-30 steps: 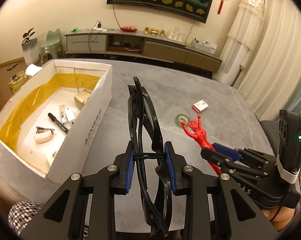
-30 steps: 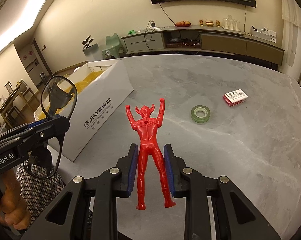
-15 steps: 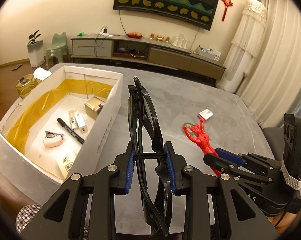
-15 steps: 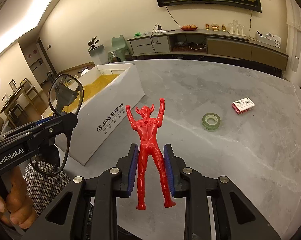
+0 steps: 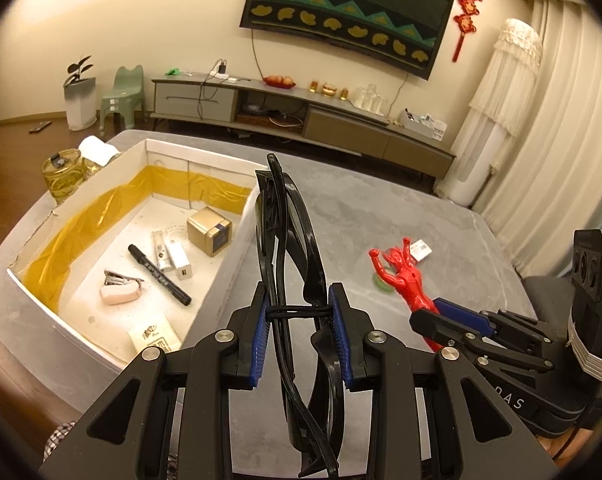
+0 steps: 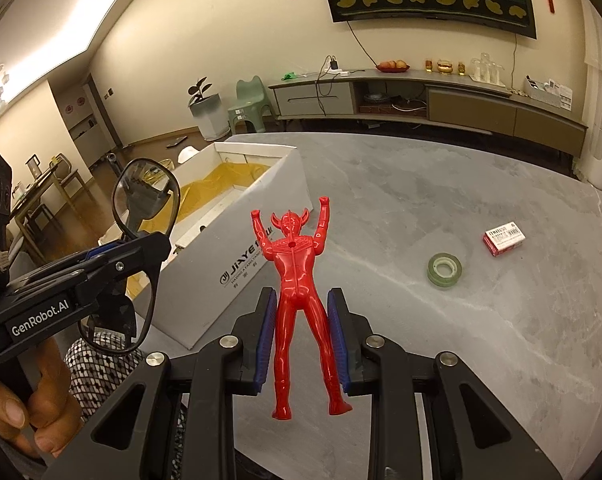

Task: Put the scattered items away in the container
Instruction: 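Lift the glasses and red figure and carry them over the box, then open both grippers to drop the glasses and red figure into the box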

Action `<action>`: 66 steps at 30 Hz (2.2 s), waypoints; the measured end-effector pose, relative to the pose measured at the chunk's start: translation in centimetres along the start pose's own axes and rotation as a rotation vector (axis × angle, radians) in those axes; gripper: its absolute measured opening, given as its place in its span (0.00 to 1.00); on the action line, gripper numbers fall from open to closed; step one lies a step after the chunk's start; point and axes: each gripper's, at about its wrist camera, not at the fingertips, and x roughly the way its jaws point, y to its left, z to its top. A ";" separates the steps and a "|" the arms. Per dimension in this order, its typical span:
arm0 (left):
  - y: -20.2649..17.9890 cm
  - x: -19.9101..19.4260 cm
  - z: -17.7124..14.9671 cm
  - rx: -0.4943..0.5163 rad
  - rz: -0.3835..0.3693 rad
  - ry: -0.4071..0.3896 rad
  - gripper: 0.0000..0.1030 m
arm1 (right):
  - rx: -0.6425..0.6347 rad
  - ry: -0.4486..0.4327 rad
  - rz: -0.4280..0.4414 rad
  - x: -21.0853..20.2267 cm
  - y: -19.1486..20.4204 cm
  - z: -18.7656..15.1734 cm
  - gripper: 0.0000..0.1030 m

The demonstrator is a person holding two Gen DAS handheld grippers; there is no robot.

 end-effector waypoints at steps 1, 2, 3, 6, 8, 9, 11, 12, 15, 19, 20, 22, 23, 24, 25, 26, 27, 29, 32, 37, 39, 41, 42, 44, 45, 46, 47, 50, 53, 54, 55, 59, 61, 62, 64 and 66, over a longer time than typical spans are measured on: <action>0.2 -0.1 0.1 -0.004 -0.001 -0.003 0.29 | -0.004 0.000 0.002 0.1 0.2 0.1 0.27; 0.5 -0.1 0.2 -0.009 -0.001 -0.006 0.29 | -0.008 0.000 0.004 0.1 0.5 0.3 0.27; 0.7 -0.2 0.3 -0.014 -0.001 -0.008 0.29 | -0.012 0.001 0.006 0.2 0.7 0.4 0.27; 1.6 -0.3 0.5 -0.032 -0.001 -0.015 0.29 | -0.023 0.003 0.010 0.5 1.4 0.7 0.27; 2.2 -0.3 0.6 -0.047 -0.003 -0.019 0.29 | -0.029 0.003 0.012 0.6 1.9 0.9 0.27; 2.6 -0.4 0.6 -0.055 -0.002 -0.021 0.29 | -0.032 0.003 0.013 0.7 2.1 1.0 0.27; 3.2 -0.5 0.7 -0.067 -0.002 -0.025 0.29 | -0.039 0.003 0.014 0.8 2.5 1.2 0.27; 3.5 -0.5 0.8 -0.073 -0.002 -0.027 0.29 | -0.042 0.003 0.016 0.9 2.7 1.3 0.27; 4.4 -0.7 1.0 -0.090 0.000 -0.033 0.29 | -0.052 0.001 0.020 1.1 3.4 1.7 0.27; 5.1 -1.0 1.4 -0.105 0.001 -0.046 0.29 | -0.065 -0.004 0.028 1.3 4.3 2.3 0.27; 5.3 -1.1 1.4 -0.108 0.001 -0.050 0.29 | -0.069 -0.006 0.030 1.4 4.5 2.5 0.27; 5.6 -1.2 1.6 -0.113 0.002 -0.056 0.29 | -0.076 -0.010 0.035 1.5 5.0 2.8 0.27; 5.8 -1.3 1.7 -0.116 0.003 -0.058 0.29 | -0.079 -0.011 0.037 1.6 5.2 2.9 0.27; 6.0 -1.3 1.7 -0.120 0.004 -0.060 0.29 | -0.083 -0.013 0.039 1.6 5.4 3.1 0.27; 6.3 -1.3 1.8 -0.124 0.006 -0.062 0.29 | -0.088 -0.015 0.041 1.6 5.7 3.2 0.27; 6.6 -1.4 1.8 -0.129 0.008 -0.064 0.29 | -0.092 -0.016 0.043 1.7 5.9 3.4 0.27; 6.8 -1.4 1.8 -0.133 0.010 -0.065 0.29 | -0.096 -0.017 0.045 1.7 6.1 3.5 0.27; 7.3 -1.4 1.8 -0.144 0.014 -0.066 0.29 | -0.102 -0.019 0.050 1.8 6.6 3.8 0.27; 8.0 -1.5 1.9 -0.160 0.020 -0.071 0.29 | -0.112 -0.022 0.058 1.9 7.3 4.3 0.27; 9.7 -1.4 2.4 -0.193 0.034 -0.078 0.29 | -0.136 -0.024 0.073 2.4 8.7 5.4 0.27; 10.6 -1.2 2.6 -0.215 0.042 -0.076 0.29 | -0.148 -0.023 0.081 2.8 9.4 6.1 0.27; 11.6 -0.9 2.9 -0.244 0.052 -0.072 0.29 | -0.155 -0.019 0.088 3.5 10.0 6.8 0.27; 12.3 -0.7 3.1 -0.261 0.055 -0.068 0.29 | -0.155 -0.015 0.094 3.9 10.3 7.2 0.27; 13.5 -0.1 3.4 -0.291 0.062 -0.057 0.29 | -0.151 -0.001 0.108 5.0 10.8 7.9 0.27; 14.0 0.1 3.5 -0.304 0.064 -0.053 0.29 | -0.148 0.007 0.115 5.5 11.0 8.3 0.27; 14.5 0.5 3.8 -0.315 0.064 -0.048 0.29 | -0.145 0.014 0.122 6.0 11.3 8.6 0.27; 15.0 0.8 4.0 -0.323 0.064 -0.042 0.29 | -0.144 0.019 0.128 6.5 11.5 8.9 0.27; 16.2 1.9 5.6 -0.330 0.054 -0.026 0.29 | -0.138 0.039 0.147 8.0 12.3 9.9 0.27; 16.7 3.0 7.2 -0.324 0.056 -0.018 0.30 | -0.119 0.060 0.160 9.8 12.7 10.8 0.27; 17.0 3.7 7.9 -0.324 0.053 -0.010 0.30 | -0.110 0.066 0.161 10.3 12.8 11.0 0.27; 17.3 4.4 8.4 -0.329 0.050 0.000 0.30 | -0.099 0.074 0.163 11.0 12.8 11.4 0.27; 18.3 8.4 10.3 -0.304 0.030 0.084 0.51 | -0.045 0.100 0.149 14.2 12.1 12.2 0.28; 19.0 9.7 10.2 -0.315 0.056 0.122 0.51 | -0.025 0.130 0.138 15.6 11.5 12.0 0.39; 19.3 10.1 10.1 -0.322 0.065 0.134 0.51 | -0.019 0.141 0.137 16.1 11.2 11.8 0.39; 19.7 10.0 9.5 -0.338 0.064 0.131 0.51 | -0.028 0.144 0.153 16.0 10.6 11.0 0.39; 20.2 9.3 8.8 -0.364 0.067 0.114 0.51 | -0.035 0.150 0.151 15.8 9.9 10.3 0.39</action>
